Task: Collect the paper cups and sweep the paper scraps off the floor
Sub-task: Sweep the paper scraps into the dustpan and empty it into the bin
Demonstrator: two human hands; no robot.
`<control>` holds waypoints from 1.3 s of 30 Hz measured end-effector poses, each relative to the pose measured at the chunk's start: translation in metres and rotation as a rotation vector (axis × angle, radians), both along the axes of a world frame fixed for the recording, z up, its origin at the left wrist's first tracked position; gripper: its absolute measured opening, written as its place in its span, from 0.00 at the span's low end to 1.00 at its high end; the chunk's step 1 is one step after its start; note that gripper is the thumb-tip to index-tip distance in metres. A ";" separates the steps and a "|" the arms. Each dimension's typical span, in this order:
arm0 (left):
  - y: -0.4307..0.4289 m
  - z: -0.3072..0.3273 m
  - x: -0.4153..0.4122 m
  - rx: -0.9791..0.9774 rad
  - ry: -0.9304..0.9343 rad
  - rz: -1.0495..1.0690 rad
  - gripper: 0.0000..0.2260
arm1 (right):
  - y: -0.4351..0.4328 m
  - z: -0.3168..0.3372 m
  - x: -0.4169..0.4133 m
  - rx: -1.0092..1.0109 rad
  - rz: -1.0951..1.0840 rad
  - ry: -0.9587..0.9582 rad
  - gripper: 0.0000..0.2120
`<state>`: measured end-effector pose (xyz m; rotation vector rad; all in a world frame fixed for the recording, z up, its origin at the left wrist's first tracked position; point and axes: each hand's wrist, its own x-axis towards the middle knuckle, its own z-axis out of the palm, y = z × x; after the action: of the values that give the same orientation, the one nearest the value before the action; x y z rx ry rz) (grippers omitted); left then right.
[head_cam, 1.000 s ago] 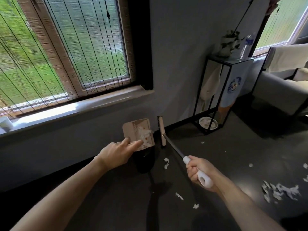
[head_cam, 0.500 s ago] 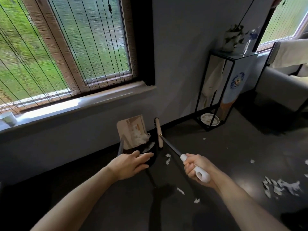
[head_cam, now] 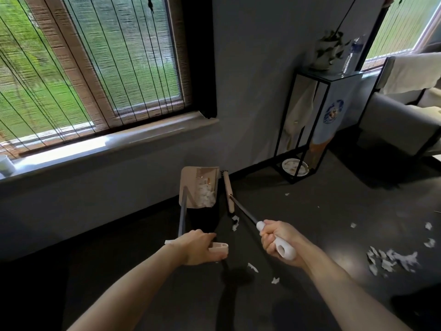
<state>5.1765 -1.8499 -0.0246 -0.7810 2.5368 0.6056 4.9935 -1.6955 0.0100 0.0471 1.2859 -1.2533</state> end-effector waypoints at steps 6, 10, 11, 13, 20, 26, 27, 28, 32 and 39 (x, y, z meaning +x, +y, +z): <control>0.000 0.003 -0.005 -0.274 -0.026 -0.169 0.25 | 0.000 -0.002 -0.001 -0.006 -0.001 0.019 0.15; -0.001 0.000 -0.005 -0.384 -0.020 -0.204 0.28 | 0.002 0.001 -0.003 -0.012 -0.007 0.029 0.16; -0.001 0.000 -0.003 -0.404 -0.015 -0.208 0.29 | 0.002 0.002 -0.003 -0.009 -0.003 0.031 0.15; -0.004 0.001 0.001 -0.439 -0.001 -0.208 0.29 | 0.003 0.005 -0.002 0.002 0.004 0.041 0.11; -0.012 0.012 0.014 -0.538 0.046 -0.192 0.31 | 0.005 0.012 0.005 0.001 0.005 0.043 0.11; 0.001 -0.012 0.026 -0.499 0.021 -0.244 0.31 | 0.006 0.000 0.007 0.013 -0.005 -0.003 0.12; 0.005 -0.020 0.025 -0.470 -0.005 -0.261 0.30 | 0.005 -0.005 0.007 0.019 -0.004 -0.010 0.12; 0.009 -0.028 0.024 -0.439 -0.029 -0.276 0.29 | 0.005 -0.009 0.006 0.025 0.001 -0.012 0.12; 0.025 -0.051 0.013 -0.403 -0.091 -0.346 0.30 | 0.002 -0.018 0.005 0.036 0.019 -0.021 0.11; 0.016 -0.035 0.014 -0.464 -0.077 -0.347 0.30 | 0.012 -0.004 -0.001 0.047 -0.018 0.019 0.19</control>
<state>5.1904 -1.8340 -0.0595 -0.4693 2.6809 -0.1286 4.9924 -1.6837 0.0061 0.0805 1.3335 -1.2415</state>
